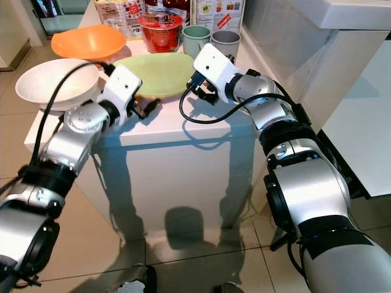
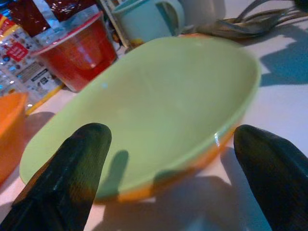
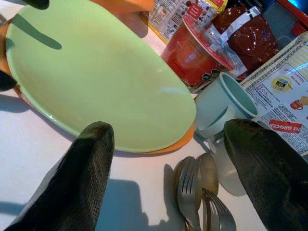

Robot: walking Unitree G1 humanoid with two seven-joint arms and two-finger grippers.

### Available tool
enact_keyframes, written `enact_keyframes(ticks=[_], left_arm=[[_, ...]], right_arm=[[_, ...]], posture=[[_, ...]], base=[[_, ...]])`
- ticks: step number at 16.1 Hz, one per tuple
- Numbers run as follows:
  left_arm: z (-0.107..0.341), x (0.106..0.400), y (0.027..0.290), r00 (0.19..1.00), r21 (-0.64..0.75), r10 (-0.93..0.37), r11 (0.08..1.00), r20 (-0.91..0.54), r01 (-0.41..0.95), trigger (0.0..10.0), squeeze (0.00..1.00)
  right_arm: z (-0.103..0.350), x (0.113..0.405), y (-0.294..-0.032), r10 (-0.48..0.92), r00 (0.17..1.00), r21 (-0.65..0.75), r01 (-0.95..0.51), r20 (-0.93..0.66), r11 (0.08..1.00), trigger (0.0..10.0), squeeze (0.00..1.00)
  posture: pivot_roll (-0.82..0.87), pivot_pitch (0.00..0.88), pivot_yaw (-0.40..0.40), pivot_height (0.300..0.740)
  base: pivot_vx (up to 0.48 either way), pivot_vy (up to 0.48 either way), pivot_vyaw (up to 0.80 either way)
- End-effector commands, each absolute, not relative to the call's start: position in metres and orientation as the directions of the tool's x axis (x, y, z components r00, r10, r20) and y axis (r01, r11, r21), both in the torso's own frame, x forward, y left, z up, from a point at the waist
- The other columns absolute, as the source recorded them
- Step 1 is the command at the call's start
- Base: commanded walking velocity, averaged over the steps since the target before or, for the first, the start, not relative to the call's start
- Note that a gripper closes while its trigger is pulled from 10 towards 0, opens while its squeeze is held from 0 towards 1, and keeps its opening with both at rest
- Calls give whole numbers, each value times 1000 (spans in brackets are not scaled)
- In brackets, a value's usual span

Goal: Setting the table

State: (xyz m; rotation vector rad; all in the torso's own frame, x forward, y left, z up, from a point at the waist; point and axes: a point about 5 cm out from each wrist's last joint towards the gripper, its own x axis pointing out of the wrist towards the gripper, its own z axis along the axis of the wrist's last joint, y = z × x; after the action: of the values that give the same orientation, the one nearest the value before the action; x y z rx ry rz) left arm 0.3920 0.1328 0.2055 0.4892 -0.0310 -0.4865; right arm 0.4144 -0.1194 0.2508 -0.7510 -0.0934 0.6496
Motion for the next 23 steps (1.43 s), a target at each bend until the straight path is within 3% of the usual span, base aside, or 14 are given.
enact_keyframes(ticks=[1,11,14,17,23], left_arm=[[212,390,129,876,456,-479,767,-59,451,10000,0],[204,387,128,876,449,-476,768,-76,456,10000,0],[211,389,125,877,450,-476,772,-55,448,10000,0],[218,391,122,879,439,-477,784,-26,439,10000,0],[216,394,120,876,428,-482,785,-32,447,10000,0]], right_arm=[[254,415,-122,579,803,-656,-513,-141,553,10000,0],[257,414,-125,584,803,-646,-509,-118,569,10000,0],[267,408,-136,641,763,-639,-535,-85,553,10000,0],[250,389,-150,661,750,-512,-575,-20,638,10000,0],[158,322,-148,607,794,-152,-606,-40,781,10000,0]], posture=[[80,98,35,740],[70,71,41,740],[56,67,32,740],[33,62,24,740],[0,35,56,740]], base=[[0,0,0],[0,0,0],[0,0,0],[0,0,0],[0,0,0]])
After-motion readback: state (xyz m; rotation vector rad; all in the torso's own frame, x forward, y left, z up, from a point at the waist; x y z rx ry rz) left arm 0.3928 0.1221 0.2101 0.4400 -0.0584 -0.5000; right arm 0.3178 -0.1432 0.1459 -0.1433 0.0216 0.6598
